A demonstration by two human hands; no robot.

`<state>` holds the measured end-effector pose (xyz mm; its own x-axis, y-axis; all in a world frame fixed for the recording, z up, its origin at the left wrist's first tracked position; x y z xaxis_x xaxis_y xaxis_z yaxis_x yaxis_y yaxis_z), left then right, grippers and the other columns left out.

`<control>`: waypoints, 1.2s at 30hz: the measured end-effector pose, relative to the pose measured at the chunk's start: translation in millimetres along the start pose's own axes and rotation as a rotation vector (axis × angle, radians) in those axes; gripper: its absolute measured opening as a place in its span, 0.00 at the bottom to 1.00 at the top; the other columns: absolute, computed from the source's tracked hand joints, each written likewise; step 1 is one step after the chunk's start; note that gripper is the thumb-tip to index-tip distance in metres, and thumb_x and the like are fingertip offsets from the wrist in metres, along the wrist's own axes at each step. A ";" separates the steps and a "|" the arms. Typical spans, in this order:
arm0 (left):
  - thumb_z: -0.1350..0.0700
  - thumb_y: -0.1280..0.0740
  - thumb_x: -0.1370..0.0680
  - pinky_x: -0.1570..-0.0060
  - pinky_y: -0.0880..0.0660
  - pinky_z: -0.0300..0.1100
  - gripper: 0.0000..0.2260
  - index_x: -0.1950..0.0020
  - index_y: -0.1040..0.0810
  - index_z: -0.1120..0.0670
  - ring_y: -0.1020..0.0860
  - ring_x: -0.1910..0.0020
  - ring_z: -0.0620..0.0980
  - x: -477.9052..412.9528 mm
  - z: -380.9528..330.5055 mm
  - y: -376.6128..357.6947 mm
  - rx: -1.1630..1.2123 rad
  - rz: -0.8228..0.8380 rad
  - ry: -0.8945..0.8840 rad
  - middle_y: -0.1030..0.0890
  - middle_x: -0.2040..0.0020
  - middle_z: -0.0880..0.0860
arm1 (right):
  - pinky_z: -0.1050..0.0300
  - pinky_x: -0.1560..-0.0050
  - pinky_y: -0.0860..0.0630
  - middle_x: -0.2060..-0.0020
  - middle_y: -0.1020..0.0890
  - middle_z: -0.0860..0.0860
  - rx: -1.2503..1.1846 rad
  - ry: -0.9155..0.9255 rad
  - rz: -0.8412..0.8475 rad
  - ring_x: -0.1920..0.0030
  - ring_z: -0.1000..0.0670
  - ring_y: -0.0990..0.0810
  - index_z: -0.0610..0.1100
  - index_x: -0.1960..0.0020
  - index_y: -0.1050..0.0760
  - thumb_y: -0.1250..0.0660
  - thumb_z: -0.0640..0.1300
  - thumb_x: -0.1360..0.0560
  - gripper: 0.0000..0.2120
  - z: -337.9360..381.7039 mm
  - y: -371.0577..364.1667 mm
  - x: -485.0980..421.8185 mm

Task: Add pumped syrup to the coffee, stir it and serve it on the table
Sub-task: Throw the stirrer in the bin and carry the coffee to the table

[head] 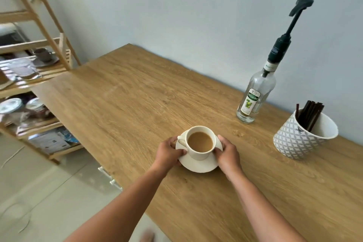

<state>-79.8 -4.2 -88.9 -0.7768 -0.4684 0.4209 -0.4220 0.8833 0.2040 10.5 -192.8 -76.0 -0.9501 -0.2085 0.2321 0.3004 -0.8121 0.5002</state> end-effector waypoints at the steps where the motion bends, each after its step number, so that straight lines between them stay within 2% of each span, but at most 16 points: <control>1: 0.66 0.28 0.28 0.69 0.23 0.40 0.23 0.33 0.22 0.57 0.20 0.63 0.51 2.0 1.3 7.2 0.015 -0.019 0.001 0.20 0.57 0.58 | 0.45 0.36 0.26 0.38 0.19 0.46 -0.006 0.015 0.019 0.37 0.45 0.22 0.44 0.32 0.25 0.34 0.40 0.23 0.19 4.1 -5.0 0.4; 3: 0.66 0.28 0.28 0.62 0.22 0.46 0.23 0.33 0.22 0.56 0.19 0.58 0.54 7.2 6.4 24.6 0.052 -0.059 0.005 0.20 0.56 0.60 | 0.46 0.36 0.26 0.38 0.19 0.45 -0.017 0.048 0.067 0.37 0.45 0.22 0.43 0.33 0.25 0.34 0.40 0.23 0.19 13.9 -18.8 1.3; 7: 0.66 0.28 0.28 0.57 0.18 0.54 0.23 0.33 0.23 0.57 0.17 0.50 0.62 21.6 16.3 62.6 0.110 -0.151 0.016 0.19 0.50 0.67 | 0.45 0.36 0.25 0.38 0.19 0.46 -0.046 0.095 0.151 0.38 0.44 0.21 0.43 0.33 0.25 0.33 0.40 0.23 0.19 36.4 -50.7 8.9; 10: 0.67 0.28 0.28 0.63 0.18 0.49 0.25 0.31 0.24 0.56 0.18 0.56 0.56 35.0 24.7 94.5 0.163 -0.205 0.024 0.20 0.55 0.62 | 0.45 0.37 0.25 0.39 0.18 0.46 -0.055 0.145 0.217 0.38 0.44 0.21 0.43 0.33 0.24 0.32 0.39 0.24 0.19 55.6 -77.5 19.5; 13: 0.68 0.28 0.28 0.69 0.20 0.44 0.25 0.31 0.24 0.55 0.17 0.55 0.55 51.8 34.1 126.6 0.237 -0.249 0.029 0.19 0.52 0.61 | 0.48 0.38 0.25 0.38 0.18 0.46 -0.054 0.174 0.275 0.38 0.44 0.21 0.44 0.32 0.25 0.32 0.39 0.24 0.20 75.0 -103.8 32.3; 15: 0.68 0.28 0.28 0.69 0.20 0.43 0.25 0.32 0.23 0.55 0.17 0.53 0.56 66.1 41.6 152.0 0.272 -0.299 0.029 0.17 0.50 0.63 | 0.50 0.41 0.24 0.40 0.17 0.45 -0.043 0.213 0.318 0.39 0.44 0.20 0.44 0.34 0.24 0.32 0.39 0.24 0.19 89.6 -125.6 44.0; 19: 0.69 0.28 0.28 0.68 0.21 0.44 0.25 0.32 0.23 0.55 0.17 0.57 0.54 99.4 58.0 202.5 0.319 -0.383 0.018 0.17 0.55 0.59 | 0.38 0.45 0.20 0.41 0.18 0.46 -0.035 0.276 0.403 0.42 0.44 0.19 0.46 0.34 0.23 0.33 0.40 0.25 0.19 119.2 -169.4 76.3; 22: 0.70 0.29 0.27 0.70 0.22 0.42 0.25 0.32 0.23 0.54 0.18 0.56 0.55 130.4 73.6 242.6 0.348 -0.438 0.004 0.18 0.52 0.67 | 0.40 0.48 0.21 0.43 0.17 0.44 -0.033 0.329 0.463 0.49 0.46 0.19 0.46 0.35 0.23 0.32 0.39 0.25 0.19 137.1 -205.5 106.2; 23: 0.70 0.29 0.27 0.71 0.22 0.42 0.25 0.32 0.22 0.54 0.18 0.56 0.55 141.5 80.0 256.9 0.362 -0.459 -0.001 0.17 0.52 0.66 | 0.42 0.50 0.21 0.43 0.17 0.44 -0.038 0.339 0.489 0.48 0.45 0.19 0.46 0.35 0.23 0.33 0.39 0.25 0.19 142.8 -218.8 117.5; 25: 0.70 0.29 0.27 0.72 0.23 0.40 0.23 0.34 0.21 0.53 0.17 0.59 0.51 166.6 94.9 286.2 0.388 -0.505 -0.002 0.15 0.58 0.57 | 0.50 0.60 0.19 0.45 0.17 0.45 -0.041 0.352 0.537 0.48 0.44 0.18 0.46 0.33 0.24 0.33 0.39 0.25 0.20 153.7 -245.7 144.5; 27: 0.69 0.29 0.27 0.73 0.23 0.38 0.23 0.36 0.20 0.50 0.17 0.63 0.46 193.9 108.9 312.6 0.410 -0.551 0.003 0.15 0.66 0.47 | 0.59 0.73 0.24 0.48 0.17 0.46 -0.044 0.374 0.586 0.52 0.45 0.19 0.47 0.34 0.24 0.33 0.39 0.25 0.19 164.4 -269.4 174.8; 28: 0.69 0.29 0.27 0.73 0.23 0.38 0.23 0.36 0.20 0.49 0.18 0.64 0.46 208.7 117.2 326.1 0.423 -0.575 0.006 0.15 0.68 0.45 | 0.60 0.76 0.26 0.49 0.17 0.46 -0.047 0.394 0.611 0.53 0.45 0.20 0.48 0.36 0.22 0.33 0.39 0.25 0.18 169.4 -282.2 191.1; 31: 0.69 0.29 0.27 0.73 0.23 0.39 0.25 0.33 0.22 0.52 0.17 0.60 0.50 253.8 142.3 364.4 0.461 -0.635 0.011 0.15 0.63 0.50 | 0.57 0.72 0.24 0.50 0.16 0.49 -0.020 0.468 0.663 0.51 0.44 0.18 0.50 0.40 0.21 0.32 0.41 0.26 0.15 182.2 -319.9 239.4; 36: 0.69 0.29 0.27 0.71 0.23 0.42 0.27 0.29 0.25 0.54 0.18 0.59 0.52 329.3 189.5 424.7 0.507 -0.725 0.017 0.16 0.53 0.58 | 0.56 0.71 0.20 0.41 0.19 0.49 0.009 0.466 0.768 0.44 0.44 0.21 0.49 0.32 0.25 0.30 0.45 0.25 0.22 191.8 -388.6 319.7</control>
<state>-603.4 213.1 -31.0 -0.2321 -0.9058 0.3544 -0.9676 0.2523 0.0112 -393.9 160.7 -36.1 -0.4243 -0.8939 0.1447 0.8658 -0.3537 0.3539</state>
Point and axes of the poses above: each hand's wrist, its own x-axis away from the middle knuckle, its own y-axis out of the back of the hand, z = x × y, the point moved 4 cm from there along -x, towards the middle knuckle
